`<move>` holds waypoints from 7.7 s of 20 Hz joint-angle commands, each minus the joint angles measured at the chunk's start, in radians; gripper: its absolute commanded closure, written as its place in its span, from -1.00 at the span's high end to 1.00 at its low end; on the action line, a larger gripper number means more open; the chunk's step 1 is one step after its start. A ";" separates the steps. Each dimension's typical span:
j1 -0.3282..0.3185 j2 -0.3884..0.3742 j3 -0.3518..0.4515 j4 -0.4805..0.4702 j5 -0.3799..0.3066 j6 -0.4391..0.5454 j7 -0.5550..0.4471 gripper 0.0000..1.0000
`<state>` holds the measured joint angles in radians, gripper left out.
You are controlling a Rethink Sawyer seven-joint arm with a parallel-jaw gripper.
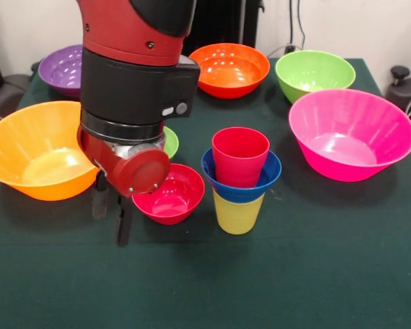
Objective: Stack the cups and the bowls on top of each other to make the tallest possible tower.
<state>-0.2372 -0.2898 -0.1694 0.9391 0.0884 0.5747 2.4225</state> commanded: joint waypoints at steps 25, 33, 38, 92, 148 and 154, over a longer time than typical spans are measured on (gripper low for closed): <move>0.008 -0.054 0.053 0.287 -0.029 -0.080 0.070 1.00; 0.013 -0.011 0.060 0.269 -0.017 -0.118 0.089 1.00; 0.047 0.028 0.021 0.220 -0.009 -0.091 0.118 1.00; 0.082 0.105 0.024 0.283 0.167 -0.141 0.125 1.00; 0.039 0.152 0.038 0.064 0.213 0.184 0.116 1.00; 0.011 0.141 0.046 0.089 0.200 0.176 0.070 1.00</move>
<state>-0.2170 -0.1520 -0.1906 1.0200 0.2864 0.6747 2.4225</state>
